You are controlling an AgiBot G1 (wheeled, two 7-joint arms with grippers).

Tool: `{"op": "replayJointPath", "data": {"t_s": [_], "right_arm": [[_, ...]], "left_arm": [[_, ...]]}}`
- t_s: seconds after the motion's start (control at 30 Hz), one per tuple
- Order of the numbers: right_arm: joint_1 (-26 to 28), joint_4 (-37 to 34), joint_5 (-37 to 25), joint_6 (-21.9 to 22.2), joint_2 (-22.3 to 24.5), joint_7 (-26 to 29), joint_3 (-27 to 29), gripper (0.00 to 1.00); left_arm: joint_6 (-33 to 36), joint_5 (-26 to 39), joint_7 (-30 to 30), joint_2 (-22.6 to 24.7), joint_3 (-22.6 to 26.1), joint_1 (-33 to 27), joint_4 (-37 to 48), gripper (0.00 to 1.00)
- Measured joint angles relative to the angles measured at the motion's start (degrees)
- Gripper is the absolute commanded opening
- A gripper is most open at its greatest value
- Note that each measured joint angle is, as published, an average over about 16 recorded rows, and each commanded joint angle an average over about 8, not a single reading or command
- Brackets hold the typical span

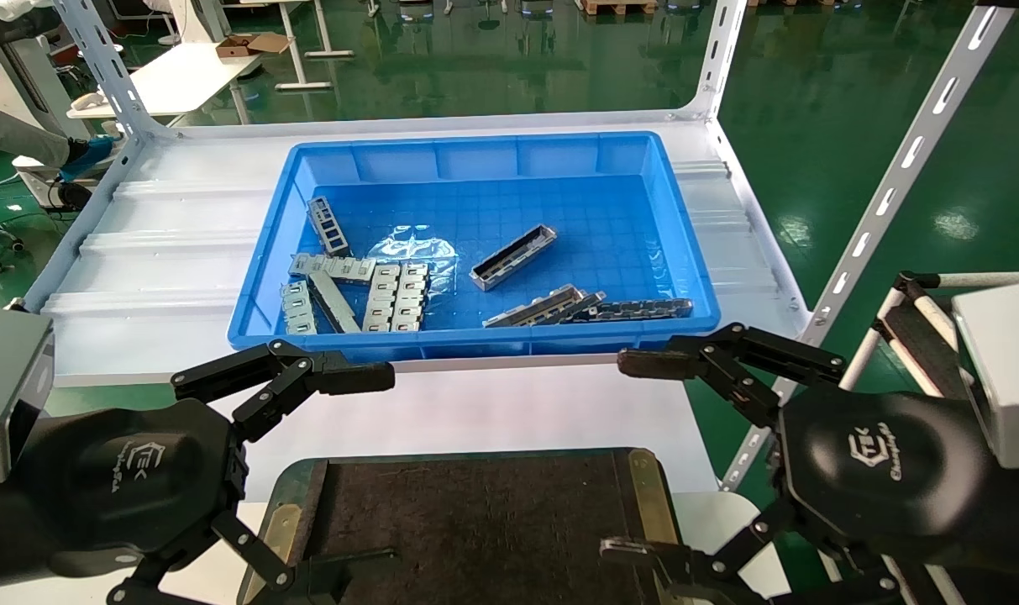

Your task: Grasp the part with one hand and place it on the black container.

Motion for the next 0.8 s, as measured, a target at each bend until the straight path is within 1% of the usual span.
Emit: {"op": "replayJointPath", "data": {"t_s": [0.8], "right_arm": [[0.00,0.00,0.00,0.00,0.00,0.00,0.00,1.00]], "left_arm": [[0.00,0.01,0.00,-0.01,0.00,0.00,-0.01,1.00]]}}
